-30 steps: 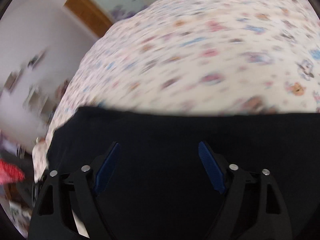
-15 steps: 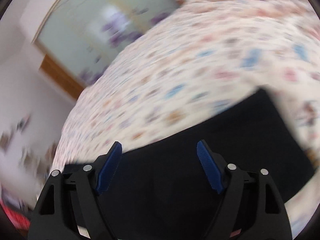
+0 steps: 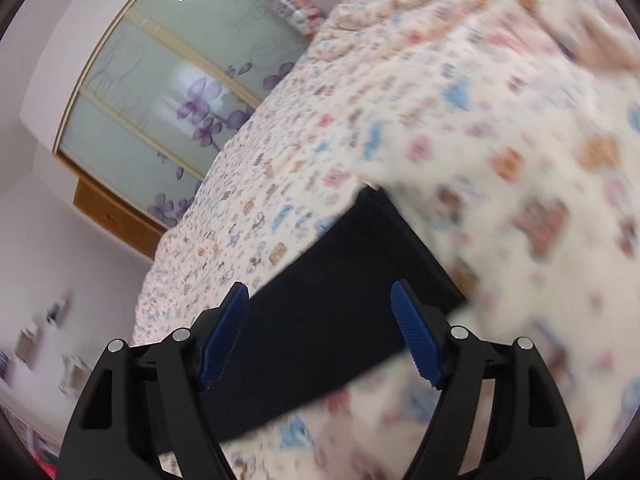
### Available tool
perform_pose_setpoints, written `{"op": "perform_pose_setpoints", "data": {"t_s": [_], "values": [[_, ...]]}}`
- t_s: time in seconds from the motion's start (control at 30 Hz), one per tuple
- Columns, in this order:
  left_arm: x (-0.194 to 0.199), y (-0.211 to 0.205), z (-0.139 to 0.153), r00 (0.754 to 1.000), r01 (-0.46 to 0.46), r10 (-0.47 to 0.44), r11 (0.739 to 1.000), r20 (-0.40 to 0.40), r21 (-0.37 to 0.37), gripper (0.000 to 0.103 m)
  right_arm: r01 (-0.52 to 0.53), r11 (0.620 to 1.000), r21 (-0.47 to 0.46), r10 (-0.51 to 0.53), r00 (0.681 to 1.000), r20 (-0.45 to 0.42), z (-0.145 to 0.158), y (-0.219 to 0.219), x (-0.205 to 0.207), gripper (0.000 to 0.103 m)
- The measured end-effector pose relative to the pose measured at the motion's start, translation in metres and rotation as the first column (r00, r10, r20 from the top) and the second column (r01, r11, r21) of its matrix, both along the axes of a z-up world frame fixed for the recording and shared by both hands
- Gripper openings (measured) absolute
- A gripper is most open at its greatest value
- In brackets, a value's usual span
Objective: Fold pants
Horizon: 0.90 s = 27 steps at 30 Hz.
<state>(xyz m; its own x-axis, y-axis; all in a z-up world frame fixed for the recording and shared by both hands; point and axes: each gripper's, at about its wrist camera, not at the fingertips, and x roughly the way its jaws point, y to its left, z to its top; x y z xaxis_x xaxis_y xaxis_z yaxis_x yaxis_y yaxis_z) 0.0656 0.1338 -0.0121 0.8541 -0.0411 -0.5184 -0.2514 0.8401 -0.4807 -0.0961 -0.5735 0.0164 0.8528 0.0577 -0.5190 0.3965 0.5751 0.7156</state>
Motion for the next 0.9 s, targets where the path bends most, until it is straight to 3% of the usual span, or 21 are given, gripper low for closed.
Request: {"op": "perform_pose_setpoints", "data": {"t_s": [0.23, 0.5, 0.57, 0.67, 0.7, 0.8, 0.9], "values": [[-0.001, 0.003, -0.001, 1.0, 0.004, -0.004, 1.0, 0.014, -0.017, 0.101, 0.043, 0.996, 0.073, -0.035, 0.994, -0.107, -0.029, -0.009, -0.004, 0.075], [0.0, 0.002, -0.001, 1.0, 0.004, -0.004, 1.0, 0.012, -0.014, 0.101, 0.119, 0.992, 0.039, -0.109, 0.973, -0.202, -0.042, -0.018, 0.012, 0.074], [0.0, 0.003, -0.001, 1.0, 0.004, -0.004, 1.0, 0.013, -0.015, 0.101, 0.135, 0.99, 0.032, -0.127, 0.975, -0.18, -0.044, -0.018, 0.013, 0.068], [0.0, 0.003, -0.001, 1.0, 0.004, -0.004, 1.0, 0.013, -0.016, 0.101, 0.165, 0.986, 0.008, -0.162, 0.977, -0.139, -0.047, -0.019, 0.01, 0.044], [0.0, 0.003, -0.001, 1.0, 0.004, -0.004, 1.0, 0.013, -0.015, 0.101, 0.174, 0.985, -0.004, -0.173, 0.976, -0.136, -0.051, -0.021, 0.009, 0.029], [0.0, 0.003, -0.001, 1.0, 0.004, -0.004, 1.0, 0.013, -0.015, 0.101, 0.173, 0.985, 0.023, -0.17, 0.981, -0.094, -0.057, -0.024, -0.002, 0.022], [0.0, 0.003, -0.001, 1.0, 0.005, -0.005, 1.0, 0.014, -0.017, 0.101, 0.17, 0.985, -0.011, -0.171, 0.984, -0.041, -0.045, -0.018, -0.005, 0.02]]}}
